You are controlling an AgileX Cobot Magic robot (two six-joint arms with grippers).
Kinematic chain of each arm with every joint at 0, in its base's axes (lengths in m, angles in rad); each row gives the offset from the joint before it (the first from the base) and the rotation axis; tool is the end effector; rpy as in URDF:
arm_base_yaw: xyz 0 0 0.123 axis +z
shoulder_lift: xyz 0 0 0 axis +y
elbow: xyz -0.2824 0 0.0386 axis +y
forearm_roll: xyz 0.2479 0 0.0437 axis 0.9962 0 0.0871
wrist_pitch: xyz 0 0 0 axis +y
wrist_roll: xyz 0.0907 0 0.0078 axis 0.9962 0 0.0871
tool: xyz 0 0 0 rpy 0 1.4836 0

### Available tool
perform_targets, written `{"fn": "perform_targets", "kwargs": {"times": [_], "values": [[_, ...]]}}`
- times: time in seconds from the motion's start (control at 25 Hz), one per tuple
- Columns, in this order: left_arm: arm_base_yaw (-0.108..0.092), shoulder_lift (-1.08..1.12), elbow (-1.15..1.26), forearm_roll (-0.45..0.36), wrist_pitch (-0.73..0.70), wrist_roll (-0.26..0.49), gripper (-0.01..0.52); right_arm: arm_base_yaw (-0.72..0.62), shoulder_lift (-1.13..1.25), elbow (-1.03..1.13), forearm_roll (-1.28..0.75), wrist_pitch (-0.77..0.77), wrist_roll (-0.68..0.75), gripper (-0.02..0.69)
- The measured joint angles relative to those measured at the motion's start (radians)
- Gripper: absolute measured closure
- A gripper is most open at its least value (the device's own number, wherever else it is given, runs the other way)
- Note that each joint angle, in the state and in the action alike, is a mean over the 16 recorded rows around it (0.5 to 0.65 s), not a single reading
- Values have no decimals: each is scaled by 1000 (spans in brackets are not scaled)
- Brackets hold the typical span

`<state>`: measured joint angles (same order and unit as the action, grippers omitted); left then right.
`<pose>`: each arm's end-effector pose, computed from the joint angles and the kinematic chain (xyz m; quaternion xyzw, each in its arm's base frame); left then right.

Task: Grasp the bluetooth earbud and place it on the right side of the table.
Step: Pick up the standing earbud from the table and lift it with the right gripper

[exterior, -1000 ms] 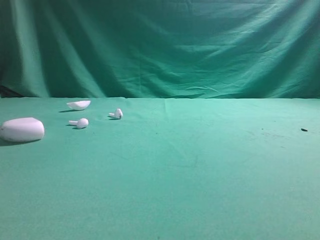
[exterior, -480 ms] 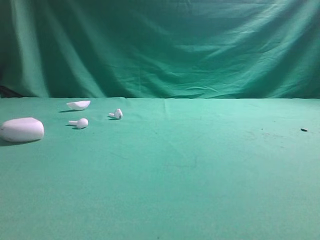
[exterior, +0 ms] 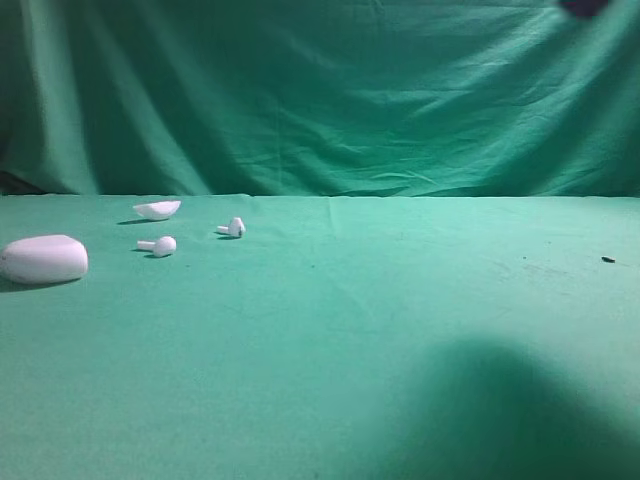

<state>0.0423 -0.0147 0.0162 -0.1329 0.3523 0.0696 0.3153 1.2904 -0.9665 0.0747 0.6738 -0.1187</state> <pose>0.0529 -0.0019 0.1769 -0.0248 0.7935 -0.0221 0.6077 0.2493 0.0858 0.2958 -0.1840 0.9275 0.0631 0.3193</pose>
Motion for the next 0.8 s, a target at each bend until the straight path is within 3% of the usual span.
{"fn": "perform_targets", "kwargs": {"times": [0.44, 0.8], "values": [[0, 0, 0, 0, 0, 0, 514, 233, 492, -463, -17, 153, -165, 652], [0, 0, 0, 0, 0, 0, 514, 338, 795, -798, -23, 209, -195, 490]]}}
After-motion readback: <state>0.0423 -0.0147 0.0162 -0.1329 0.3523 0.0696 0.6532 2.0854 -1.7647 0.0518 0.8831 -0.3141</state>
